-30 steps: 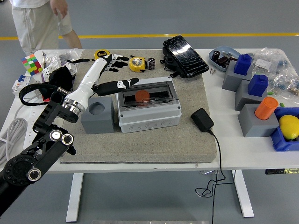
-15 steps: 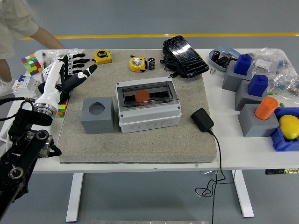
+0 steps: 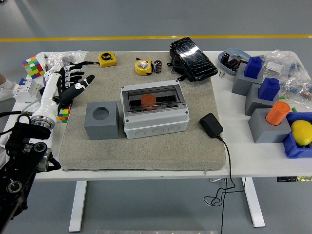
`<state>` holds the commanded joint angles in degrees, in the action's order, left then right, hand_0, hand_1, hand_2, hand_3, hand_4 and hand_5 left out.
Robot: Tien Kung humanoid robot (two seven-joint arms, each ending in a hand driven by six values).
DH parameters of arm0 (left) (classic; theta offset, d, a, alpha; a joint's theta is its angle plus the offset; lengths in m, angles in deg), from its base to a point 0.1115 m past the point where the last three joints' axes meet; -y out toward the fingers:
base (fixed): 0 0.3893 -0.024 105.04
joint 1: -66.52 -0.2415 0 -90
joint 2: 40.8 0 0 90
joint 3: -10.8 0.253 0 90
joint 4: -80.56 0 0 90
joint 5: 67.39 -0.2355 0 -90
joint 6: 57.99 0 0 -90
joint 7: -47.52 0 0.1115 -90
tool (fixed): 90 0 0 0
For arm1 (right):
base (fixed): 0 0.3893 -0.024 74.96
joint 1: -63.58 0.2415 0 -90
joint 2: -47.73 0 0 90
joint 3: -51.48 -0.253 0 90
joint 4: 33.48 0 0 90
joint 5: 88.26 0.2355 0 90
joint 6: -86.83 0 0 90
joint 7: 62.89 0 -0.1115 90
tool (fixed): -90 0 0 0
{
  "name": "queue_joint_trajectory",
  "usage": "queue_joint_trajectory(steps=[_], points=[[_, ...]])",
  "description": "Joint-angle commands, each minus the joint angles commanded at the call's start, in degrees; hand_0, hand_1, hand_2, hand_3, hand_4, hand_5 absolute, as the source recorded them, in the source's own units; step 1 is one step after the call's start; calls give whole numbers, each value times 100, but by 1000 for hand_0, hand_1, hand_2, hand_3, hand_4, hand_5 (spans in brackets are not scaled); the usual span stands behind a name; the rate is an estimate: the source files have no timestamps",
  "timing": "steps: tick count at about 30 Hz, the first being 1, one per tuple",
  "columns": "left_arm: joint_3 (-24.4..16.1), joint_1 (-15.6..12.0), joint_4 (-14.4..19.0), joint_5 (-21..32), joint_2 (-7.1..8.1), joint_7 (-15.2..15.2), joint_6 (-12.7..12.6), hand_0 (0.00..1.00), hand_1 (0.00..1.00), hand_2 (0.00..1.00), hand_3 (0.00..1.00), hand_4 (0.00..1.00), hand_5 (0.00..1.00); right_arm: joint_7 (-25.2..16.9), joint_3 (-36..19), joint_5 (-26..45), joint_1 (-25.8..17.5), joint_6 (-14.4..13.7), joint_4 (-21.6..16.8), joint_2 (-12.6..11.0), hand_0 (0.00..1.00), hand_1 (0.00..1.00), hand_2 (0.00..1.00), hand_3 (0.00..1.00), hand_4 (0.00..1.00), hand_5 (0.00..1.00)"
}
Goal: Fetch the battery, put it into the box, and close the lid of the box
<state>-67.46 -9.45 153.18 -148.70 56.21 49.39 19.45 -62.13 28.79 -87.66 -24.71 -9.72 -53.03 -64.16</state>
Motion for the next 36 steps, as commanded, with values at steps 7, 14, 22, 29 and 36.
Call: queue_joint_trajectory(steps=[7,14,22,29,36], points=[[-147,-71,42,57,65,-5,54,620,703,698,725,998,479,28,37,-28,79,10,-5,-31,544,599,588,545,932,488],[-210,-306,154,57,37,-64,97,621,704,697,725,998,475,43,-183,-18,-18,-2,40,70,545,600,588,546,932,488],[-196,-296,213,63,81,-85,146,621,704,697,725,998,473,48,-112,29,-17,2,63,87,544,600,587,546,932,487],[-208,-367,308,73,117,-103,199,620,702,697,725,998,471,59,-157,6,-71,11,61,137,544,601,587,546,928,484],[-199,-366,423,119,147,-81,196,618,702,695,725,998,471,54,-208,-33,-60,7,49,154,544,600,588,546,928,484]])
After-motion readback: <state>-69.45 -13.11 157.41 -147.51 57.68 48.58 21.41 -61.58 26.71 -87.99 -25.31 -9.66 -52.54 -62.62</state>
